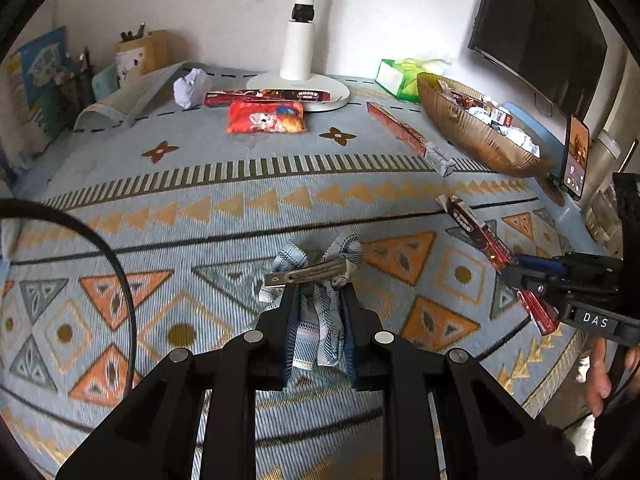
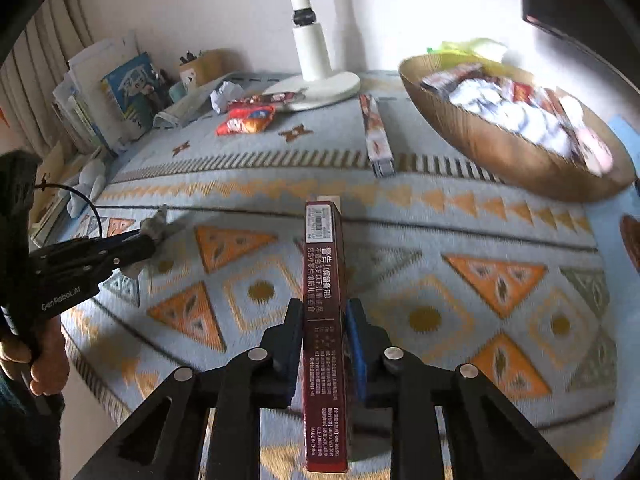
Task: Organize objects
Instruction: 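Carry the cloth and maroon box to the brown bowl and open both tools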
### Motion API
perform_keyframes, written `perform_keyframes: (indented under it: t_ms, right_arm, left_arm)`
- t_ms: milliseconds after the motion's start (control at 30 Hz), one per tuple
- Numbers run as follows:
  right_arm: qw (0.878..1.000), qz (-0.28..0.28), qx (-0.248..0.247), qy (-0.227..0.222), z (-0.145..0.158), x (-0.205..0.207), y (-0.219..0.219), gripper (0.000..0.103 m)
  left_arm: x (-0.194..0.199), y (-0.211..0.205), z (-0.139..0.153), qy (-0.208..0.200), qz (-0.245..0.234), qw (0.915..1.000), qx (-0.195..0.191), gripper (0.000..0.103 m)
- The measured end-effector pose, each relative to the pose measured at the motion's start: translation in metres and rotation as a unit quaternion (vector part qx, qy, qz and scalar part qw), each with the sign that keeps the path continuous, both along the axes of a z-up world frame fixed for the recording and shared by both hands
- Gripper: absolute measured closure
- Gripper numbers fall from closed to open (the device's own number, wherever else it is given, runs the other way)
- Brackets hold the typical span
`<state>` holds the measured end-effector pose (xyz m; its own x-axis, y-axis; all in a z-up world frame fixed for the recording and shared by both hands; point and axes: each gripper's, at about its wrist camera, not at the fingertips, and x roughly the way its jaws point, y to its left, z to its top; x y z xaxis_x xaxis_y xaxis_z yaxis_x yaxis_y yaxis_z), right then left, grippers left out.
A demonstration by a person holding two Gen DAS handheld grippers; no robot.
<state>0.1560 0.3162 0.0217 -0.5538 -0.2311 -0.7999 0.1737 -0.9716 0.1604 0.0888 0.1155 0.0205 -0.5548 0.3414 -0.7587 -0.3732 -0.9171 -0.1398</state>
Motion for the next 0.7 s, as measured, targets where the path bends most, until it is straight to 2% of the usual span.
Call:
perform_keyframes:
  t_ms: [33, 100, 233, 267, 300, 367, 500, 633, 700]
  right_arm:
    - [1.000, 0.000, -0.008, -0.014, -0.003, -0.001, 0.002, 0.071]
    - [1.000, -0.001, -0.028, -0.012, -0.002, -0.002, 0.003, 0.057]
    - [1.000, -0.026, -0.005, -0.010, -0.003, -0.012, -0.002, 0.057]
    - [1.000, -0.028, 0.001, -0.006, -0.003, -0.014, -0.004, 0.063]
    - [1.000, -0.027, 0.011, -0.003, -0.004, -0.015, -0.007, 0.079]
    - [1.000, -0.017, 0.023, 0.003, -0.002, -0.014, -0.014, 0.080]
    - [1.000, -0.003, -0.019, 0.010, 0.007, -0.007, -0.012, 0.080]
    - [0.997, -0.021, -0.048, 0.050, 0.044, -0.003, 0.010, 0.080]
    - [0.994, -0.044, -0.049, 0.085, 0.070, -0.003, 0.029, 0.080]
  left_arm:
    - [0.002, 0.002, 0.000, 0.003, 0.000, 1.0000, 0.000, 0.086]
    - [0.006, 0.006, 0.000, 0.006, -0.002, 1.0000, -0.002, 0.086]
    - [0.010, 0.011, 0.002, 0.008, -0.011, 0.9999, -0.003, 0.086]
    - [0.010, 0.012, 0.003, 0.009, -0.011, 0.9999, -0.002, 0.086]
    - [0.011, 0.012, 0.004, 0.011, -0.011, 0.9999, -0.002, 0.086]
    - [0.011, 0.014, 0.009, 0.013, -0.010, 0.9999, 0.001, 0.086]
    - [0.004, 0.028, 0.027, 0.032, -0.026, 0.9992, -0.001, 0.086]
    - [-0.011, 0.062, 0.063, 0.078, -0.068, 0.9946, -0.014, 0.086]
    - [-0.019, 0.084, 0.082, 0.104, -0.089, 0.9904, -0.013, 0.086]
